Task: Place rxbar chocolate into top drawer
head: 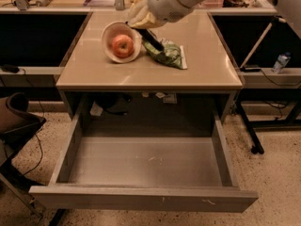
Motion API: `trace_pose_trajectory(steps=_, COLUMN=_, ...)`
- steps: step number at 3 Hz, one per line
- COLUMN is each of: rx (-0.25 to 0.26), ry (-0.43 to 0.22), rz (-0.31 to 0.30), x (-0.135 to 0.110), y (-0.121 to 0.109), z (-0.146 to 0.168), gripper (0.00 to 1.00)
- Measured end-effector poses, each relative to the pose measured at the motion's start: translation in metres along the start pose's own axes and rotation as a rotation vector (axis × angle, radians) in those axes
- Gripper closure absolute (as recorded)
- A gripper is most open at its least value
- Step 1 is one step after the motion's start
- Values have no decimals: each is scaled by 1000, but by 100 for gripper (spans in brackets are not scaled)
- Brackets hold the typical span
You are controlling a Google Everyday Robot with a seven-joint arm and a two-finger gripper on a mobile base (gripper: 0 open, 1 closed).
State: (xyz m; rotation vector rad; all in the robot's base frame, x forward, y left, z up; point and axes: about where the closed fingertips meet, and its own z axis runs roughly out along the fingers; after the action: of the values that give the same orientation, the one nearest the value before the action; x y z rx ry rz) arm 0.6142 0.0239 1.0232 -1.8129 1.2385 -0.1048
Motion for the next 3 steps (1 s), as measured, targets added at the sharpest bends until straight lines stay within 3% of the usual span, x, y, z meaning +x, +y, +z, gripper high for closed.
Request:
trace_pose_trajectory(steps=1, rx=-90, ry=-118, rz=-30, x=-59, y=51, z=45, gripper=100)
trace_pose_trajectory(steps=2, rx=-166, ry=-275, rz=42, x=-79, y=105, z=98, gripper=100)
trace_pose_trajectory(steps=3, rx=-243, ry=-377, rz=186, x=-64, y=160, z=152, gripper=100)
